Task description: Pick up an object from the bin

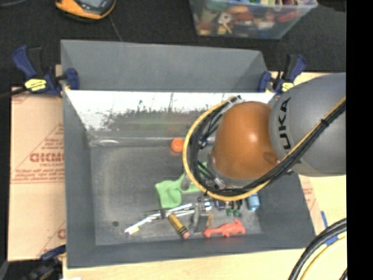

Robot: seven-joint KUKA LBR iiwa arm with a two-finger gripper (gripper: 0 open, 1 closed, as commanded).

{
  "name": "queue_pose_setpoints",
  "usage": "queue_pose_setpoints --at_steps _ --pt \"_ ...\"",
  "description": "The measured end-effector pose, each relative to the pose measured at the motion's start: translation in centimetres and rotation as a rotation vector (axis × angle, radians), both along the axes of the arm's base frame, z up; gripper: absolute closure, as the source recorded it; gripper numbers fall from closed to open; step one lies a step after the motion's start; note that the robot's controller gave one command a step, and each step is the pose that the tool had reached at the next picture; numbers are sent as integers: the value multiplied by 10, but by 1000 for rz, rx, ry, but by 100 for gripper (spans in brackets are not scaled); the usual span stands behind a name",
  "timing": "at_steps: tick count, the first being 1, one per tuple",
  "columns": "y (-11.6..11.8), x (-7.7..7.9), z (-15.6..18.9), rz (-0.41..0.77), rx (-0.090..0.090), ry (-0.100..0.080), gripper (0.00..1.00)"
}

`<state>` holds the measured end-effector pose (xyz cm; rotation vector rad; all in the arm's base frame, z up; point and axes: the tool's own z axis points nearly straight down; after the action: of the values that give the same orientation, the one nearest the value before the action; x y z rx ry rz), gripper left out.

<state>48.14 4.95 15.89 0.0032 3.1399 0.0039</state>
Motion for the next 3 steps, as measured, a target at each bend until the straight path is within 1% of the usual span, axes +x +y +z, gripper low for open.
queue_pose_setpoints --at_steps 1,2,3 --pt "0 0 0 0 0 0 0" --pt "26 72 -44 240 -1 -8 0" --pt "79 33 -53 224 3 -2 0"
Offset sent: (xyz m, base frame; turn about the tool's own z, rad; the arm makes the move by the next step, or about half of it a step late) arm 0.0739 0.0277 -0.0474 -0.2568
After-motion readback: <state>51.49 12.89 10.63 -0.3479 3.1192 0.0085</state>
